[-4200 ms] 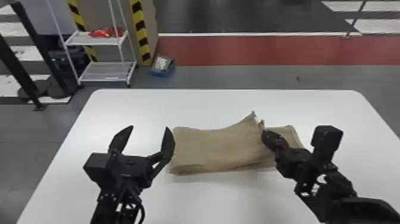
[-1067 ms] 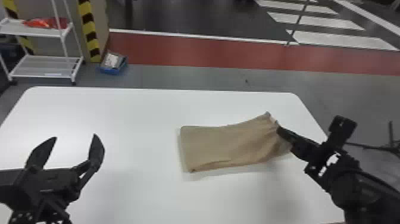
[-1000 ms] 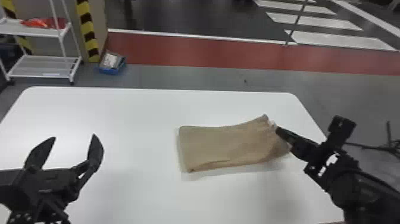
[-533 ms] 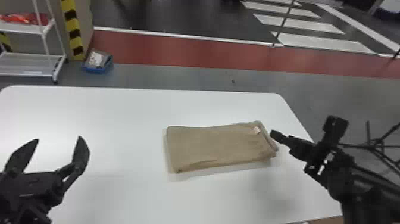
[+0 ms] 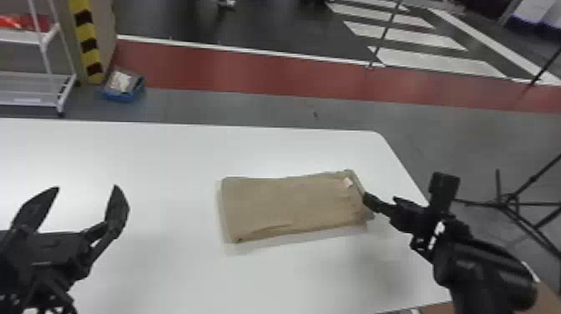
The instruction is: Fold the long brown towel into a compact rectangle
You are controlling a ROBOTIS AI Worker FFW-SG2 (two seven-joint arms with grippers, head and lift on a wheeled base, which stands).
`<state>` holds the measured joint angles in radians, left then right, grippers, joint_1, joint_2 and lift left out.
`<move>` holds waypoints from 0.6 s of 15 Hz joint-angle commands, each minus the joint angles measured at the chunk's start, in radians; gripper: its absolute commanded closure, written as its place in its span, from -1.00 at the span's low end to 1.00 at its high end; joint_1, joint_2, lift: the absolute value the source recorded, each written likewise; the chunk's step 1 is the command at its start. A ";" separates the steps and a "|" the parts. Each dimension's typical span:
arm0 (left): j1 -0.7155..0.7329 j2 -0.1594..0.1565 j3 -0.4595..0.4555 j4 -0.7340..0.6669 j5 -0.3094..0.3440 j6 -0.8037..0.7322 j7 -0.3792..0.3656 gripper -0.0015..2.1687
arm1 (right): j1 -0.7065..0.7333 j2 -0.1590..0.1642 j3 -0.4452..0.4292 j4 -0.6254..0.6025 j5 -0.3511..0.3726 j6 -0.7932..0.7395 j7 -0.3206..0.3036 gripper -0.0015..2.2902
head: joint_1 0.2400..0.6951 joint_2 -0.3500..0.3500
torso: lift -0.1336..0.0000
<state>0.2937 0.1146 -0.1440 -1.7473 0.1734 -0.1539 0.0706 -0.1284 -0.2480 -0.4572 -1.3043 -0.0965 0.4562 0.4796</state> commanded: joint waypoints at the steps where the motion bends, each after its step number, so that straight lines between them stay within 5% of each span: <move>1: -0.024 0.004 -0.017 0.025 0.008 0.000 0.000 -0.93 | -0.001 -0.004 0.000 0.066 0.004 -0.116 0.033 -0.93 | 1.00 -0.85 | -0.42; 9: -0.065 0.014 -0.052 0.060 0.015 0.000 0.000 -0.93 | -0.024 -0.004 0.040 0.161 0.026 -0.205 0.060 -0.85 | 1.00 -0.86 | -0.42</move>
<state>0.2311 0.1258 -0.1954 -1.6893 0.1855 -0.1541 0.0704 -0.1436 -0.2525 -0.4234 -1.1587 -0.0816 0.2567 0.5402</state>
